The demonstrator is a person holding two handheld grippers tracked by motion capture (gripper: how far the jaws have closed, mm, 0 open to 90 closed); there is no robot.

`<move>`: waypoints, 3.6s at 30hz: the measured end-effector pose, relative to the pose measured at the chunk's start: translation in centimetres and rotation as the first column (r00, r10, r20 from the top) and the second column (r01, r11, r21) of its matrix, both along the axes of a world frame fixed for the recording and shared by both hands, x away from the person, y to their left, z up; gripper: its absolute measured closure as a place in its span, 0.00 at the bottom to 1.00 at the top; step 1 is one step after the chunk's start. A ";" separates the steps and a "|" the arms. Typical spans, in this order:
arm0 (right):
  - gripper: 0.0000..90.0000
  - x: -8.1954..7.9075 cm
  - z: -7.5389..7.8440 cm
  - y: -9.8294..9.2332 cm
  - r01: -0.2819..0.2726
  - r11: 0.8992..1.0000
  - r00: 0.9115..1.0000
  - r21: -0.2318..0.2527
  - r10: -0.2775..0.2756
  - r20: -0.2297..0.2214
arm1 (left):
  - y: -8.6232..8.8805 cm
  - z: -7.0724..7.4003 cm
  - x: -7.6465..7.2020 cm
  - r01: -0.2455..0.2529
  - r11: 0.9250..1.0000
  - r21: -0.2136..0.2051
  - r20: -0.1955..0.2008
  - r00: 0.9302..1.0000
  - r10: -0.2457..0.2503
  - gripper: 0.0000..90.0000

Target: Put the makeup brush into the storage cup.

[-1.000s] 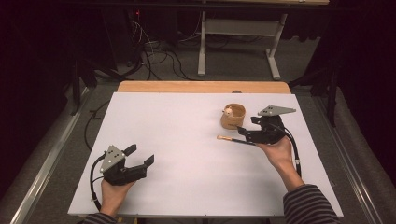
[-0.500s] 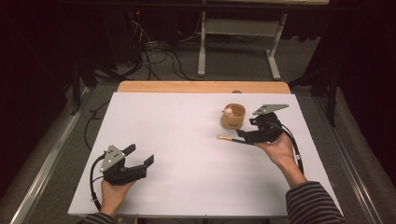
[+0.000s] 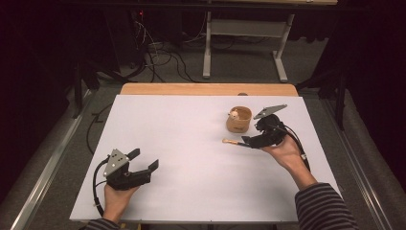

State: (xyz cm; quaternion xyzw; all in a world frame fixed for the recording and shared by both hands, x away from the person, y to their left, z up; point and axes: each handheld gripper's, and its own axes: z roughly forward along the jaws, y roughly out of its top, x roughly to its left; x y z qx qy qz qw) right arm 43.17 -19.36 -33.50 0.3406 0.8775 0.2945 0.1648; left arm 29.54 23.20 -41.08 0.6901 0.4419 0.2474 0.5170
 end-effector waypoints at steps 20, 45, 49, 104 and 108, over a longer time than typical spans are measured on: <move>0.45 1.0 0.4 1.1 -0.054 0.991 0.996 -0.122 0.045 -0.077 | -0.1 0.0 0.0 0.004 1.000 0.004 0.008 1.000 -0.004 0.21; 0.57 2.9 -0.7 2.4 -0.101 0.971 0.979 -0.218 0.058 -0.196 | 0.0 0.1 0.0 -0.008 1.000 0.005 0.016 1.000 0.008 0.21; 0.56 3.0 -1.1 2.6 -0.104 0.967 0.976 -0.232 0.054 -0.212 | 0.0 0.1 0.0 -0.007 1.000 0.005 0.014 1.000 0.007 0.21; 0.70 5.4 -4.8 4.5 -0.133 0.922 0.935 -0.362 -0.004 -0.355 | 0.0 0.1 -0.1 0.001 1.000 0.007 0.016 1.000 -0.001 0.20; 0.71 5.5 -4.8 4.5 -0.138 0.921 0.936 -0.363 0.002 -0.352 | 0.0 0.1 0.0 0.001 1.000 0.006 0.016 1.000 -0.001 0.20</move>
